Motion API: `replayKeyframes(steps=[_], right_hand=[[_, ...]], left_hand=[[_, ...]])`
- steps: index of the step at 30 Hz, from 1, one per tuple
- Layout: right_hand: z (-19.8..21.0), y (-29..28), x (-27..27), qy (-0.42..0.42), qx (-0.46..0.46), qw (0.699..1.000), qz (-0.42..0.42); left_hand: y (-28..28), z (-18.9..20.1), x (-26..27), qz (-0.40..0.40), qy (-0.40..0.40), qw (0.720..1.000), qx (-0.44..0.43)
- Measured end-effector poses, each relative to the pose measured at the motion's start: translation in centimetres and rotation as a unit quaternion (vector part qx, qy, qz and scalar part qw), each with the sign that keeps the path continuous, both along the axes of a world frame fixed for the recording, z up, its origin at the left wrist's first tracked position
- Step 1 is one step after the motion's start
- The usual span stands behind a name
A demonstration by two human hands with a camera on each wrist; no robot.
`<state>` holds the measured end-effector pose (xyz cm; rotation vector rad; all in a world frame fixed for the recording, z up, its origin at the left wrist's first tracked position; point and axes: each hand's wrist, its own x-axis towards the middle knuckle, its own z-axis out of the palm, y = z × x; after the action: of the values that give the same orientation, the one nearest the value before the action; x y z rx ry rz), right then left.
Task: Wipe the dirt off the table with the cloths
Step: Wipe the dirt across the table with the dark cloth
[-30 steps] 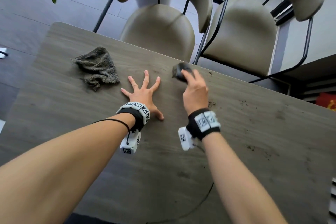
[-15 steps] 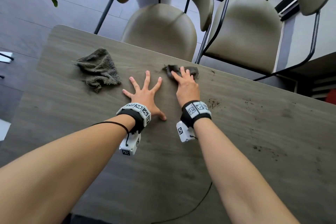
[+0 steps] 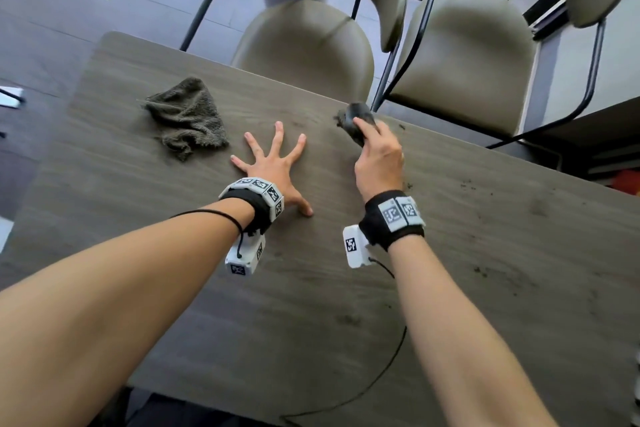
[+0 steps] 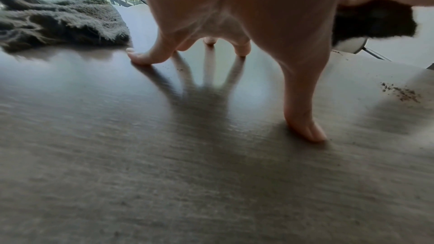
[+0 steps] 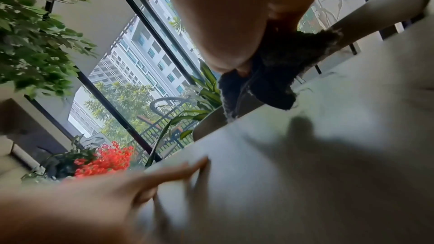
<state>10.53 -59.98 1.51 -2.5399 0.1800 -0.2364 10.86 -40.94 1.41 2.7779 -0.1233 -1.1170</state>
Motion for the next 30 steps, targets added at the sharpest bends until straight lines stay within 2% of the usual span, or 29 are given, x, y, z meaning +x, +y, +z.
replayKeyframes(steps=[3,6,9,12,21,30], right_hand=[[-1.2,0.8,-6.8,0.030,-0.010,0.999,-0.012],[-3.2,1.2,-12.5,0.104,-0.018,0.994,-0.002],[-4.5,0.8,-14.7,0.149,-0.038,0.988,0.018],[-4.4,0.1,-12.7,0.148,-0.035,0.988,0.001],[-4.2,-4.3,-2.4,0.145,-0.053,0.987,-0.043],[-3.2,-8.2,7.6,0.153,-0.014,0.982,-0.113]], left_hand=[[0.0,0.1,-0.1,-0.002,-0.002,1.000,0.000],[0.1,0.1,-0.1,-0.002,-0.005,1.000,-0.001],[0.1,0.1,-0.3,-0.004,-0.009,1.000,-0.002],[0.1,0.2,-0.2,-0.002,-0.010,1.000,-0.001],[0.1,-0.2,-0.2,-0.001,-0.021,1.000,-0.004],[0.2,-0.6,0.1,-0.014,-0.021,1.000,0.005]])
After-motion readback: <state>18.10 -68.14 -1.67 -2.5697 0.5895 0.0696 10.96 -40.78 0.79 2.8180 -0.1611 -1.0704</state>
